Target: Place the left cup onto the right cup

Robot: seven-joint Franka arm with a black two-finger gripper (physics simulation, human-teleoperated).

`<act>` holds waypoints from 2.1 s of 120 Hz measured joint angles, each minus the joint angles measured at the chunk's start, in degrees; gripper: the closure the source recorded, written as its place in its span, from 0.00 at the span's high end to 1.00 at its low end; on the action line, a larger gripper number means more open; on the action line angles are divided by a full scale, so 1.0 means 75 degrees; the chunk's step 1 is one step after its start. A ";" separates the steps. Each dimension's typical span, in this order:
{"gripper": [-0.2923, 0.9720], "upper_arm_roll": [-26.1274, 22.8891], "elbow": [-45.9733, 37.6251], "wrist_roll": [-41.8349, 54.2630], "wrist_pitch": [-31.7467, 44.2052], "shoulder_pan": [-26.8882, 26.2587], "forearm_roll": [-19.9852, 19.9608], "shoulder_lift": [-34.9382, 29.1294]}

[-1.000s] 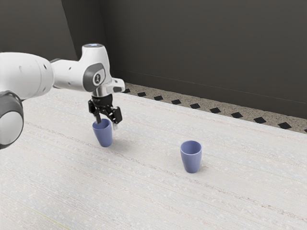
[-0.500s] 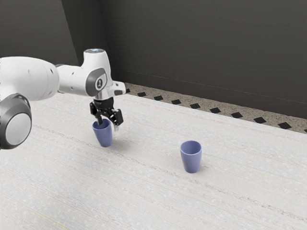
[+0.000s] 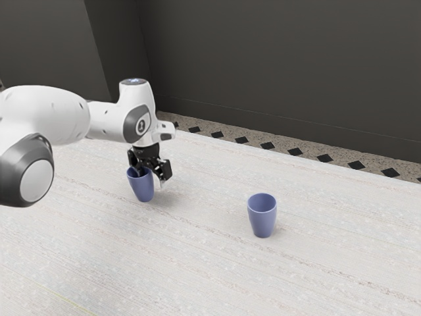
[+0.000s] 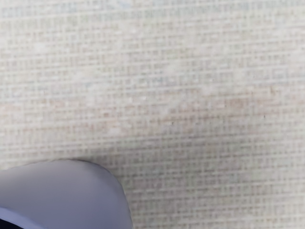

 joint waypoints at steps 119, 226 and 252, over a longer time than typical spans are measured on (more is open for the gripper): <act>0.15 0.0001 -0.0278 0.0076 -0.0038 0.0015 0.0076 -0.0836; 0.15 -0.0576 -0.0967 -0.0501 -0.1372 -0.1179 0.0806 -0.3156; 0.15 -0.0903 -0.0648 -0.0707 -0.1773 -0.1271 0.1036 -0.3209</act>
